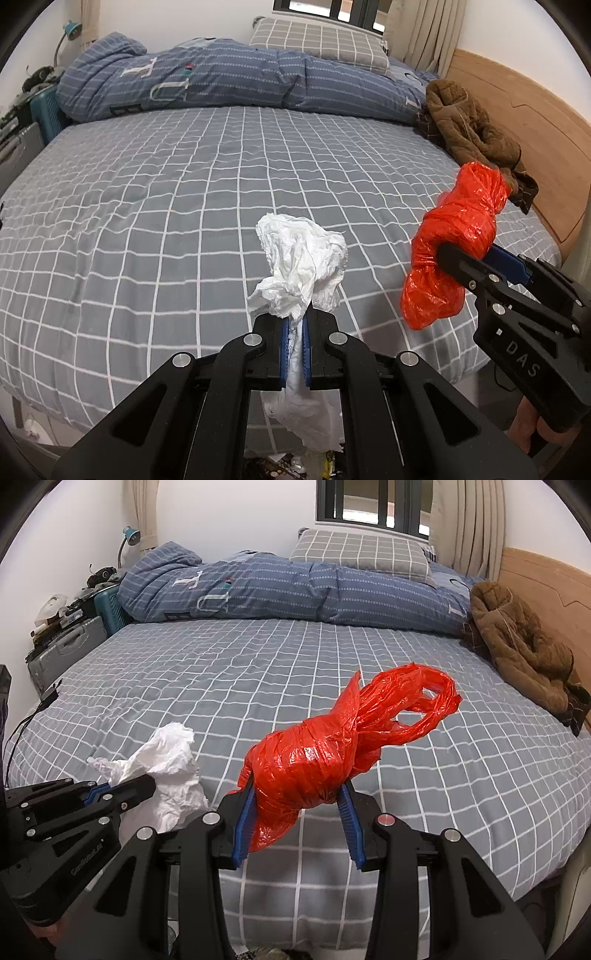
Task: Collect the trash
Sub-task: 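Lift the tissue and red bag and carry both toward the bin, then lower both tools with the tissue and red bag over the bin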
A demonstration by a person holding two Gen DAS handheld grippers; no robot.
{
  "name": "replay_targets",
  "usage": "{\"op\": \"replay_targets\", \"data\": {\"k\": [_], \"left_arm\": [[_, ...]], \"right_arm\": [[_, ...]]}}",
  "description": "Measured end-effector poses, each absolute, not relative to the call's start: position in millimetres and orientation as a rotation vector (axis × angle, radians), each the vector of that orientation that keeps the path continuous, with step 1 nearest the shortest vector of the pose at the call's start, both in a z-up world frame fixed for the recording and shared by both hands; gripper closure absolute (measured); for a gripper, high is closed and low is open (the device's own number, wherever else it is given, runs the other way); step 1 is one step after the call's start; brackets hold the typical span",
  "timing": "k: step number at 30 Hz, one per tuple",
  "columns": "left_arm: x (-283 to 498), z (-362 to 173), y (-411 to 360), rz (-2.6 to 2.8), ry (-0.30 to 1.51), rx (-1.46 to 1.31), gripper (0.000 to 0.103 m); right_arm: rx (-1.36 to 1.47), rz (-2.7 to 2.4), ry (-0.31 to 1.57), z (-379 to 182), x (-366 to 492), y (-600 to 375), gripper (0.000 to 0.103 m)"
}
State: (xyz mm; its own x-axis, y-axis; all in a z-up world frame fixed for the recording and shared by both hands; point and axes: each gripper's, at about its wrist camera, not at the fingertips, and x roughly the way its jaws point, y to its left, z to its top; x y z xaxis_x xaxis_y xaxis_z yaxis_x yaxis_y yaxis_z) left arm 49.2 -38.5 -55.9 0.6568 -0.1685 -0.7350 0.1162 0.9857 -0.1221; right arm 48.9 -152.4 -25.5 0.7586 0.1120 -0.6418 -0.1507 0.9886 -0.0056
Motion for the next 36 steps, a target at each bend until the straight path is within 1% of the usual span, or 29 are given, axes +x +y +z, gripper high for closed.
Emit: {"op": "replay_targets", "data": {"k": [22,36], "left_arm": [[-25,-62,-32,-0.150,0.858,-0.083,0.098],[-74,-85,-18,-0.116,0.905,-0.079,0.098]], "right_arm": [[-0.035,0.191,0.711,-31,-32,-143,0.064],[-0.040,0.229,0.785,-61,-85,-133,0.064]]}}
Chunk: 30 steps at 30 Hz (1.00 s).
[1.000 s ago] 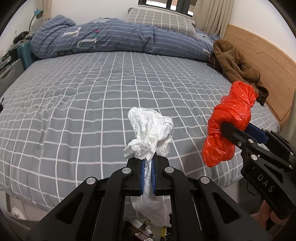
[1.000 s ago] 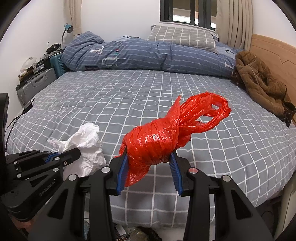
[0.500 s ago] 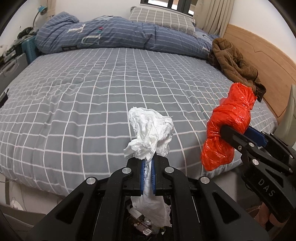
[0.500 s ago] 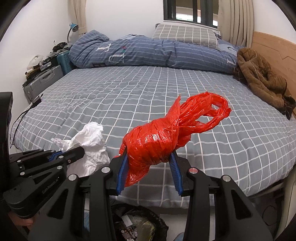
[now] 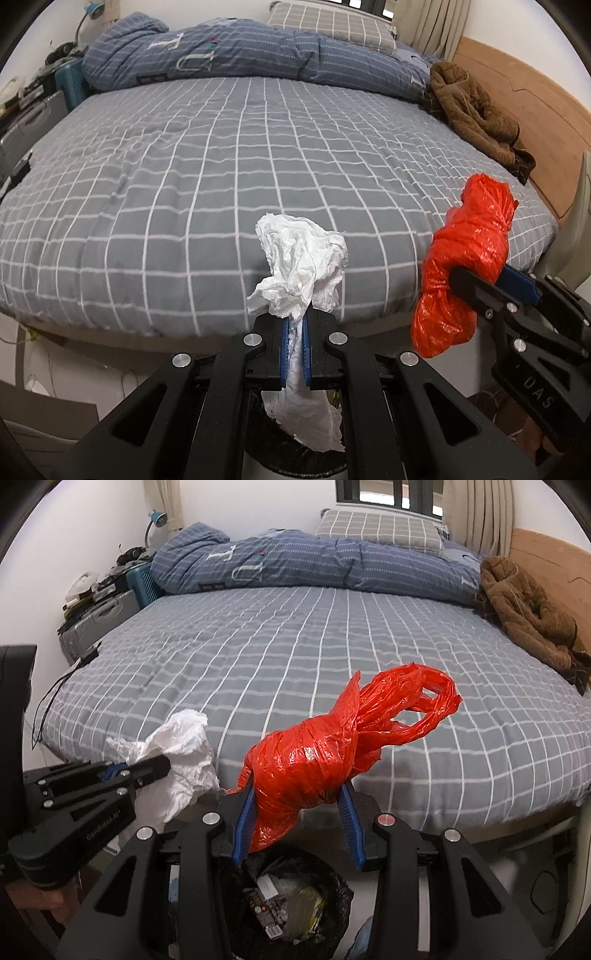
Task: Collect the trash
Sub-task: 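Lower both tools with the tissue and red bag over the bin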
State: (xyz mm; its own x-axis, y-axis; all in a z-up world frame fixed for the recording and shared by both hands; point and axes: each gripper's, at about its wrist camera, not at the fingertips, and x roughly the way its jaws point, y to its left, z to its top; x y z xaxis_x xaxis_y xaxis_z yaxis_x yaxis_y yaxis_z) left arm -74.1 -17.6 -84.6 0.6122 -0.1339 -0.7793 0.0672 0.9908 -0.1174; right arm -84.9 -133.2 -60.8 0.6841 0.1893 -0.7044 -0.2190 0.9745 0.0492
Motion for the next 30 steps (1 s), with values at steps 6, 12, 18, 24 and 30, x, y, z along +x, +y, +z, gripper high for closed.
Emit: {"op": "replay_targets", "data": {"k": [6,12,18,24,30], "left_arm": [[-99,-91,-10,-0.109,0.921,-0.099,0.098],[-119,-101,-4,-0.098,0.951,-0.124,0.098],[-139,-116,0,-0.083,0.995,-0.147,0.098],[-146,-139,6,-0.064,1.042,-0.159,0.098],[-139,-173,14,-0.038,1.085,-0.146,0.098]], "right_arm": [[-0.047,0.247,0.816,-72,-107,-127,0.064],[-0.043,0.253,0.851,-85,-125,-123,0.064],[-0.017,0.253,0.910,-102,-140,-125,0.064],[-0.015,0.257,0.987,-130,-146,-124,0.064],[0.009,0.257,1.075,-164,-136,-127,0.064]]}}
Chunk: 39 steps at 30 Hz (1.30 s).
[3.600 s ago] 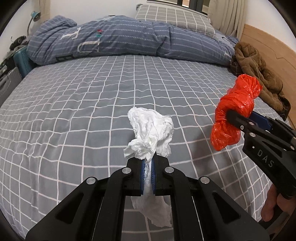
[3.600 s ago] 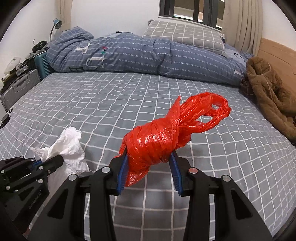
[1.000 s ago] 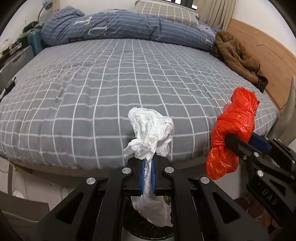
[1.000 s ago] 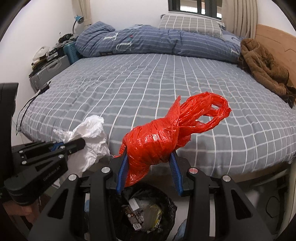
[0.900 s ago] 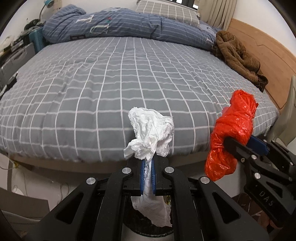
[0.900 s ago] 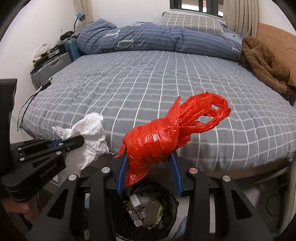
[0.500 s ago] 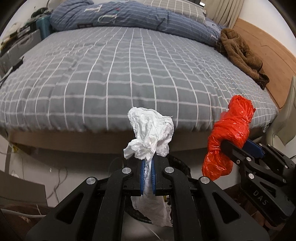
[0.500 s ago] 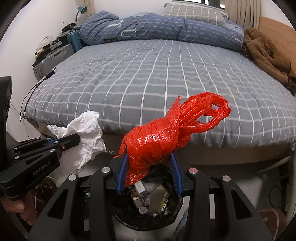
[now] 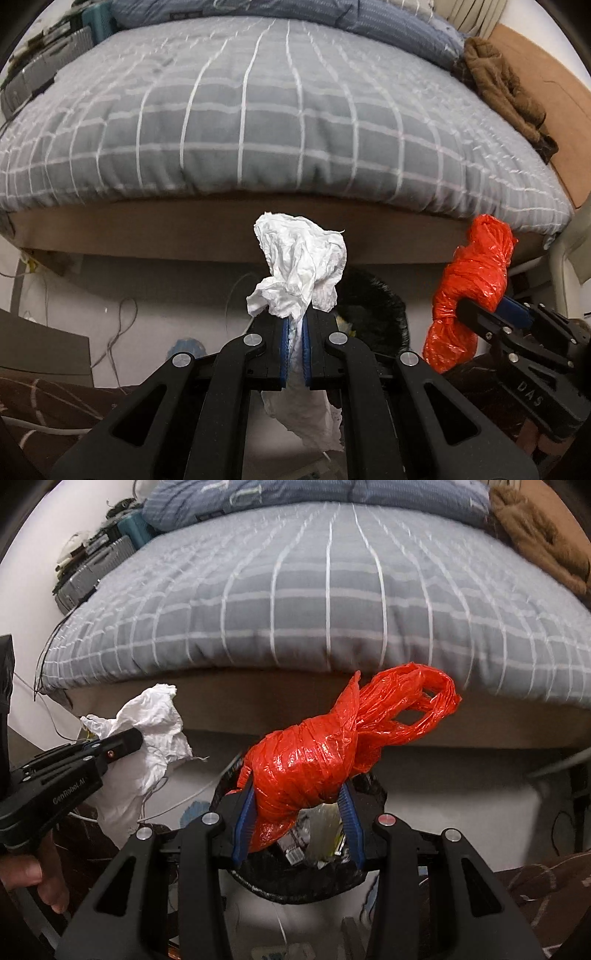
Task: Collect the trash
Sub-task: 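Lower both tools with the tissue and red bag over the bin, then open the right tool to drop the red bag while the left tool releases the tissue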
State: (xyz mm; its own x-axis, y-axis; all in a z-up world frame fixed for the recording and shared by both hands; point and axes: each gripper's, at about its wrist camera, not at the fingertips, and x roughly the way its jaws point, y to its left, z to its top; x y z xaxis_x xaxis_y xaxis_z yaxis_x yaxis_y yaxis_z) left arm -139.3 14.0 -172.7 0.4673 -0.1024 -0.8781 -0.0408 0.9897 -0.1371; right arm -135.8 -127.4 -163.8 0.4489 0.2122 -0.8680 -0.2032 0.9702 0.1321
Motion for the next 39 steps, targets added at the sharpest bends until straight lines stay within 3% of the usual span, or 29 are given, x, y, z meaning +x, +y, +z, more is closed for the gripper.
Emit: {"op": "replay_targets", "data": {"k": [10,16,21,23,26,39], "left_arm": [[-134,-213,26,-0.025,1.148,-0.141,0.098],[-135,-212,30,-0.024,1.148,-0.142,0.098],[-131,-214,27,-0.034,1.154,-0.139,0.098],[-130,-214,23,-0.040,1.155,-0.133,0.098],[-128,-215,11,-0.059,1.164,-0.117,0.098],[-119,-215,-52,-0.148,1.183,-0.062,0.098]], "right_arm": [[-0.004,0.277,1.168,-207,-118,-107,0.062],[-0.052,0.312,1.177,-215,-119,-88,0.054],[-0.057,0.287,1.170,-216,-120,-95,0.038],[-0.059,0.260,1.161,-216,-121,-103,0.025],[-0.054,0.212,1.150,-216,-121,-119,0.016],[-0.067,0.059,1.089,-201,-127,-180,0.008]]}}
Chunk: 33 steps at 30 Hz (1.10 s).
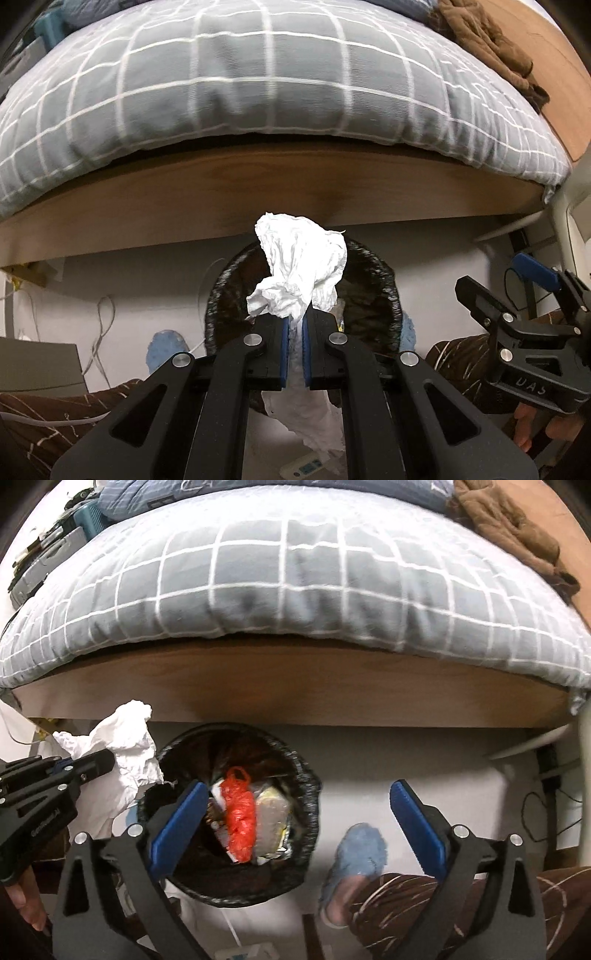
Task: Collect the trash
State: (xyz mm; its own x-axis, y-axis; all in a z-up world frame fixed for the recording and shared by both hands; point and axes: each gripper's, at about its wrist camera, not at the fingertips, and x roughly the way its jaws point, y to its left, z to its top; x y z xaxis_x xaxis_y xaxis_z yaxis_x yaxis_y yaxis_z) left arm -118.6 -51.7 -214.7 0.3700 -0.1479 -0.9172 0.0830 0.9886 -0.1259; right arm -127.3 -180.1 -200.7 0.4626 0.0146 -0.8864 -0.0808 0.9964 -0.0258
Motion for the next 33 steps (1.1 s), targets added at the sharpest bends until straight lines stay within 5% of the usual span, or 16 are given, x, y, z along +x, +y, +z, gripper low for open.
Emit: {"op": "replay_targets", "data": {"k": [12,16,20,26,33], "left_arm": [[-121,-216,-73,-0.160,1.188,-0.033,0.093],[-125,-220,-69,-0.131,1.178,-0.014,0.061],[-127,-222,-60,-0.112,1.168,0.000,0.051],[-131,-207,-42,-0.079,1.102,-0.017,0.014],[-141,-158,-30,-0.044,0.989,-0.023,0.006]], "right_arm": [[-0.073,0.033,1.062,-189,-131,-193,0.008],[-0.083,0.033,1.060,-190,-132,-189,0.008],[-0.071,0.033,1.059,-190,-131,-189,0.008],[-0.089,0.053,1.029,-181,-130,-179,0.008],[-0.074,0.069,0.950,-141,-137,-173,0.008]]}}
